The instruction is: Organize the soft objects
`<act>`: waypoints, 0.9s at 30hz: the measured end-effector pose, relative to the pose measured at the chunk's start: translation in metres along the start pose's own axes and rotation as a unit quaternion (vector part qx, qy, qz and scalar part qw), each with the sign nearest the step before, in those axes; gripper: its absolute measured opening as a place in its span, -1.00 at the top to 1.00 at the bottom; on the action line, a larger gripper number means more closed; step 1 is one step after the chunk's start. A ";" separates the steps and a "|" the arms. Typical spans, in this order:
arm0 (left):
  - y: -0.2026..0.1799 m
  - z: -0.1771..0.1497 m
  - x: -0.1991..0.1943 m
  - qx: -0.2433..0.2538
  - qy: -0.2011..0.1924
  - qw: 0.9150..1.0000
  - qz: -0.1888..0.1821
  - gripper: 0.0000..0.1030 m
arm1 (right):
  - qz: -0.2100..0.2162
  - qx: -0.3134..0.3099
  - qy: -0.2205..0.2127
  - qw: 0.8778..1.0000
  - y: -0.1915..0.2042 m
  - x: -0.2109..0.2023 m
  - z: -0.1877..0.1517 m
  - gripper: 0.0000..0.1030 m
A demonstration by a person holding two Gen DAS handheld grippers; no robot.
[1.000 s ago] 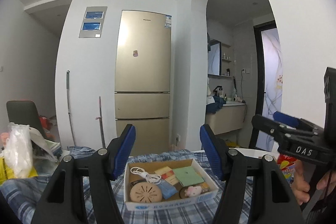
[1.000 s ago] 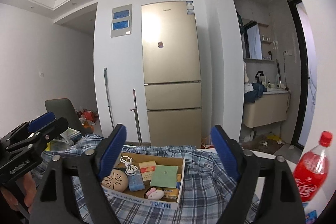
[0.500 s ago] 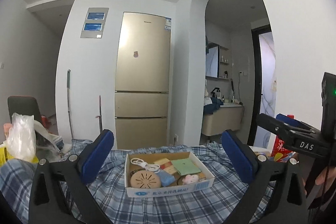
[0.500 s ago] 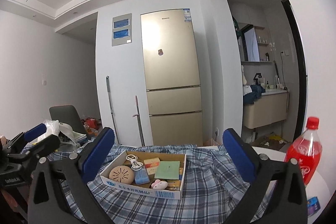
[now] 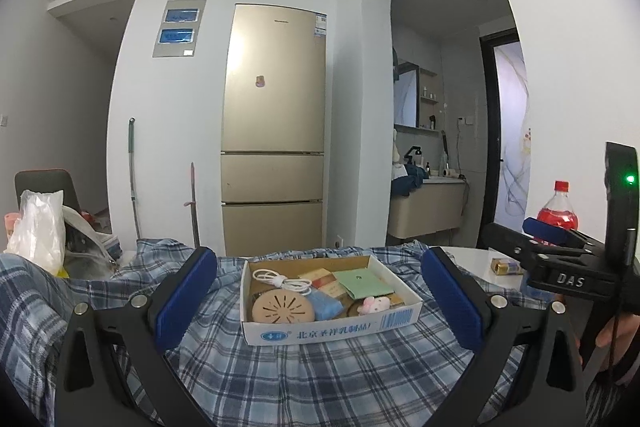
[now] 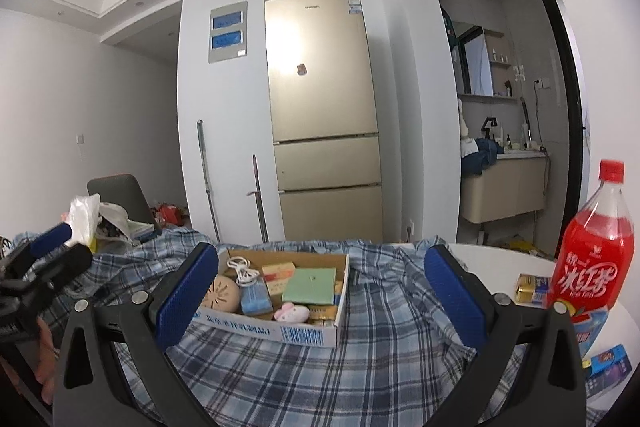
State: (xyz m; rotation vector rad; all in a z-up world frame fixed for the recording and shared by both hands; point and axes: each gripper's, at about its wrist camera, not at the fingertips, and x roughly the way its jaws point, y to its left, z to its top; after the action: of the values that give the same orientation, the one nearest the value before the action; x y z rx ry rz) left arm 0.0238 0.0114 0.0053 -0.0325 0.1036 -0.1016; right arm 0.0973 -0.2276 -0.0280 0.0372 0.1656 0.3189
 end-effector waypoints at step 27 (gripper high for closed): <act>0.000 -0.004 0.001 0.005 -0.002 1.000 0.009 -1.00 | -0.004 -0.015 -0.024 1.000 0.005 -0.013 -0.003 -1.00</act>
State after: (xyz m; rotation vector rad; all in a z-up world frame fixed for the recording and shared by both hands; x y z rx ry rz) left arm 0.0244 0.0109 0.0015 -0.0210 0.0991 -0.0833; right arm 0.0835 -0.2269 -0.0285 0.0138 0.1133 0.3132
